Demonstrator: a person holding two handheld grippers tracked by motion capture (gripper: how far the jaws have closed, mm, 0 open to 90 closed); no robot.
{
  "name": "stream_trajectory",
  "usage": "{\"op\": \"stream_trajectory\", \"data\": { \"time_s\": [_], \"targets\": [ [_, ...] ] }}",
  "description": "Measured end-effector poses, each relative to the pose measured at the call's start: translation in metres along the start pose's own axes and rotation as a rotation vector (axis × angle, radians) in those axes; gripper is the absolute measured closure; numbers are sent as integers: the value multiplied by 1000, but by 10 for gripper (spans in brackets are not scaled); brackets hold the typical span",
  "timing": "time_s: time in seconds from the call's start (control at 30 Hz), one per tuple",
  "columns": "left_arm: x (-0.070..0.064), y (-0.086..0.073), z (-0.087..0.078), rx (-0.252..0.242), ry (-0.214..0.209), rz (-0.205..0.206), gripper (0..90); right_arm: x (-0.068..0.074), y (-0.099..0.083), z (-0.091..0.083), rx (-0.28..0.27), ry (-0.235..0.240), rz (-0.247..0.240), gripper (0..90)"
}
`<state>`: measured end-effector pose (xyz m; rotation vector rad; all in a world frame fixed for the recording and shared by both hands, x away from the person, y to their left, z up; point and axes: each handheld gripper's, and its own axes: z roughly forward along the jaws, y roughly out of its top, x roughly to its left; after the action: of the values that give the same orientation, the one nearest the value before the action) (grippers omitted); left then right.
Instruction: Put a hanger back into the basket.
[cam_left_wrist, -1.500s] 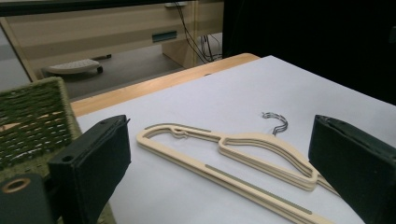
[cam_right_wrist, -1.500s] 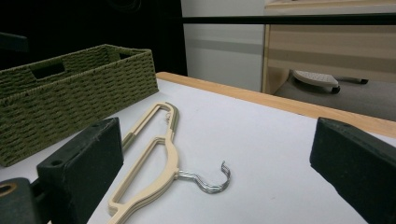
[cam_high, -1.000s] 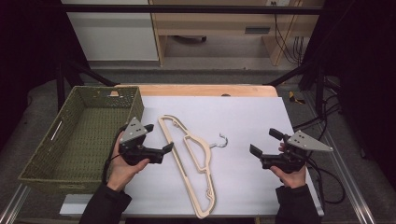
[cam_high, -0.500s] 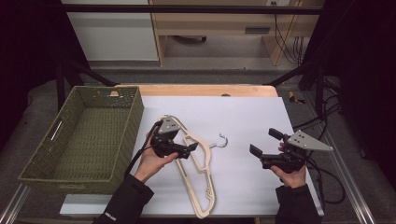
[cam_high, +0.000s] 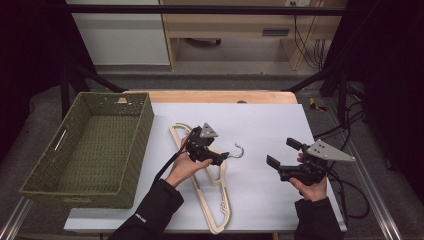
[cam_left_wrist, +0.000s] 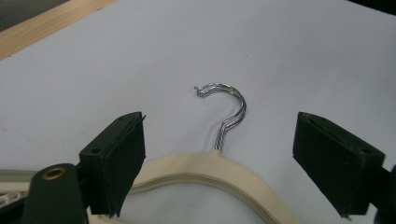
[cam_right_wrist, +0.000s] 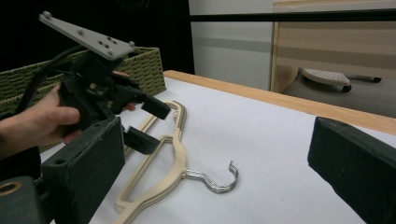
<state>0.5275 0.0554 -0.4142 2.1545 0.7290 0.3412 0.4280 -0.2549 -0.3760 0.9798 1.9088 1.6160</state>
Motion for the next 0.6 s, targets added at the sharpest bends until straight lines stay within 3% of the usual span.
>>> {"op": "stream_trajectory", "data": {
  "time_s": [0.1, 0.3, 0.33, 0.6],
  "targets": [
    [-2, 3, 17, 42, 5, 29, 197, 0, 0, 0, -10, 5, -1, 45],
    [0, 3, 38, 87, -7, 24, 303, 0, 0, 0, -9, 6, 6, 47],
    [1, 2, 42, 107, -7, 41, 322, 0, 0, 0, -9, 8, 7, 47],
    [1, -2, 62, 144, -19, 33, 484, 0, 0, 0, -9, 10, 10, 50]
  ]
}}
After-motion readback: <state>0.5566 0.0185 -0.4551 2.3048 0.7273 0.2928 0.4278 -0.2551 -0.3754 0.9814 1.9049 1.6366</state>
